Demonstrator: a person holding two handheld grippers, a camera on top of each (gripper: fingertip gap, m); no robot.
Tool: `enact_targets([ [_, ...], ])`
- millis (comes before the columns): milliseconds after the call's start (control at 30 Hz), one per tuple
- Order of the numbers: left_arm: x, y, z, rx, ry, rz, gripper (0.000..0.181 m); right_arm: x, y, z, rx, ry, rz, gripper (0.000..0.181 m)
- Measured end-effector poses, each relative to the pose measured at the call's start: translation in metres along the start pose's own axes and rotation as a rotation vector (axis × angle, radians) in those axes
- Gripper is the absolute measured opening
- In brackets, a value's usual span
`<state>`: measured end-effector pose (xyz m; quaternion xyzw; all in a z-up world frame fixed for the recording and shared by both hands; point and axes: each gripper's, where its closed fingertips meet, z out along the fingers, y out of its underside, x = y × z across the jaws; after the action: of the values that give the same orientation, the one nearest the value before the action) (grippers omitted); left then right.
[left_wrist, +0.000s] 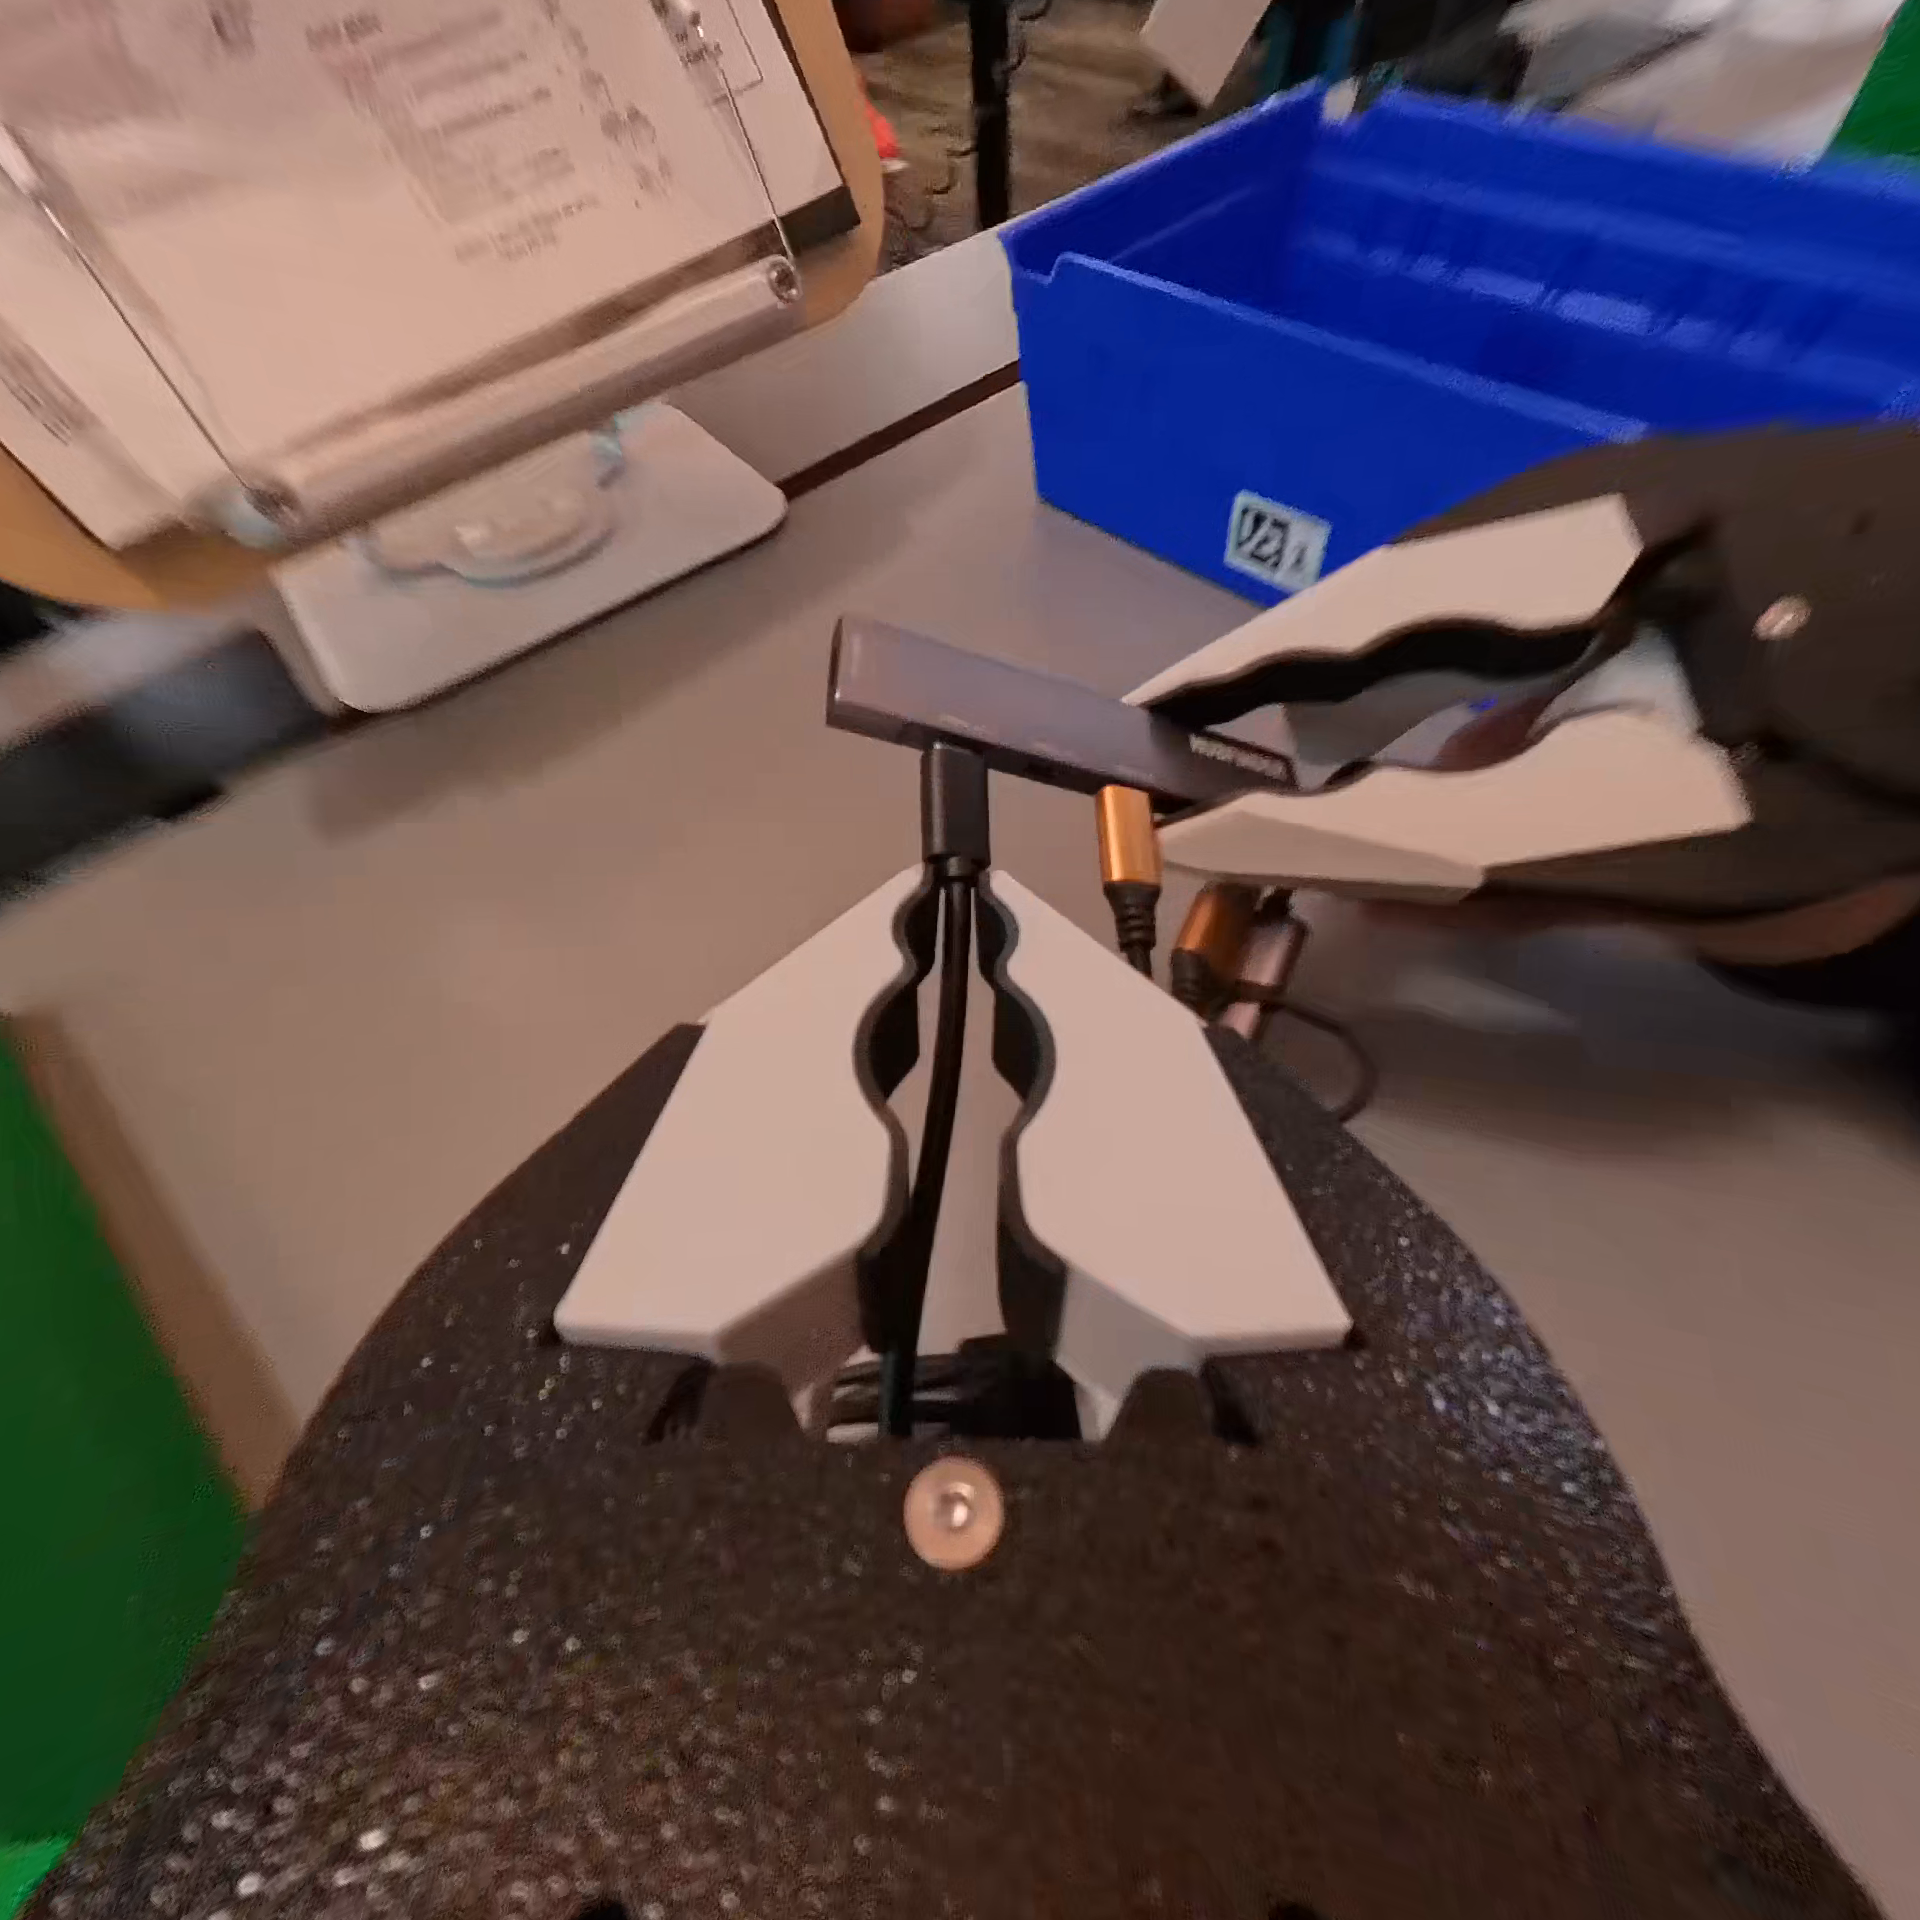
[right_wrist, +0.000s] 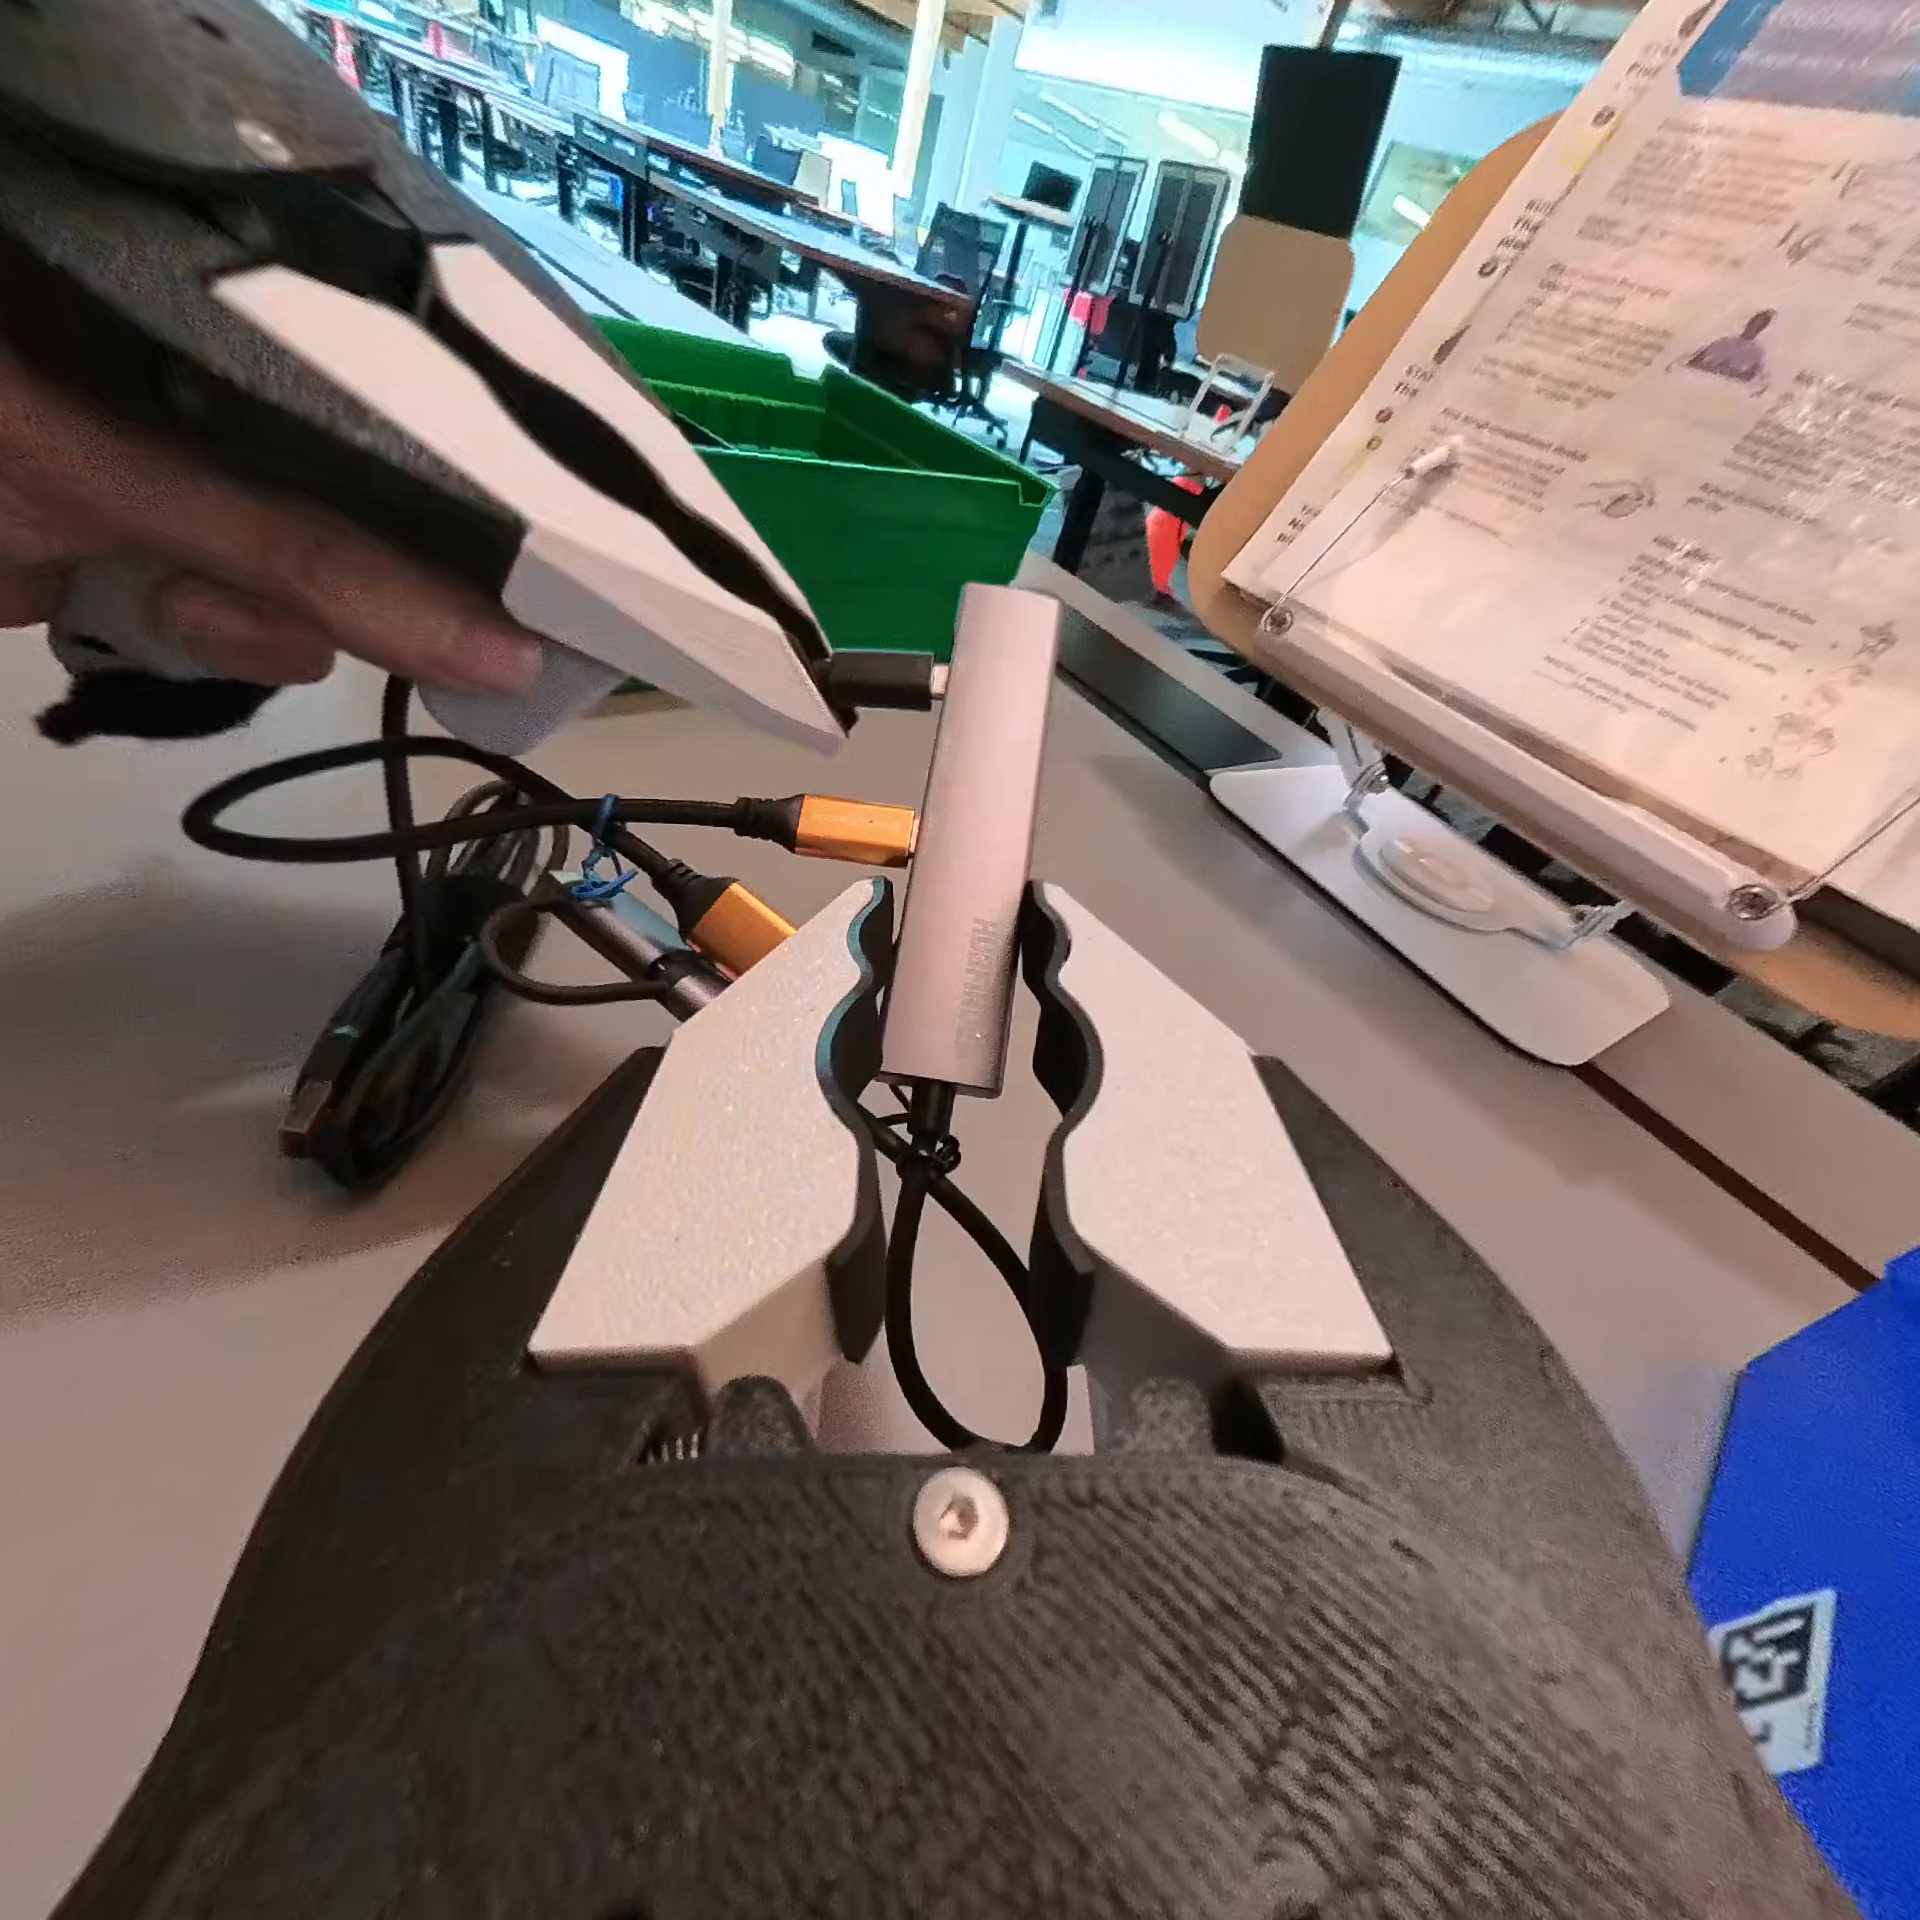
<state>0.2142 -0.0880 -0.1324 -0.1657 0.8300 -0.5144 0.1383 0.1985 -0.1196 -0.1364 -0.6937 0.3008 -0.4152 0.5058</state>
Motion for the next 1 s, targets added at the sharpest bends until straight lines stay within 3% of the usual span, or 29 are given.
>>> enact_targets([
  [133,-0.004,0.003,0.001,-0.017,-0.144,0.246,0.004,-0.002,0.005,0.000,-0.035,-0.029,0.060,0.024],
  [300,-0.008,0.009,0.001,-0.068,-0.247,0.386,0.003,-0.008,0.010,0.000,-0.064,-0.063,0.061,0.024],
  [467,-0.008,0.014,-0.002,-0.165,-0.264,0.461,0.002,-0.023,0.021,0.004,-0.143,-0.098,-0.071,0.025],
  [767,-0.012,0.014,-0.004,-0.191,-0.187,0.533,0.003,-0.022,0.010,0.004,-0.078,-0.084,-0.061,0.025],
  [867,-0.015,0.026,-0.004,-0.284,-0.123,0.591,0.003,-0.022,0.000,0.000,-0.030,-0.089,-0.087,0.025],
  [1000,-0.015,0.025,-0.003,-0.262,-0.148,0.611,0.002,-0.023,0.006,0.001,-0.048,-0.105,-0.099,0.026],
])
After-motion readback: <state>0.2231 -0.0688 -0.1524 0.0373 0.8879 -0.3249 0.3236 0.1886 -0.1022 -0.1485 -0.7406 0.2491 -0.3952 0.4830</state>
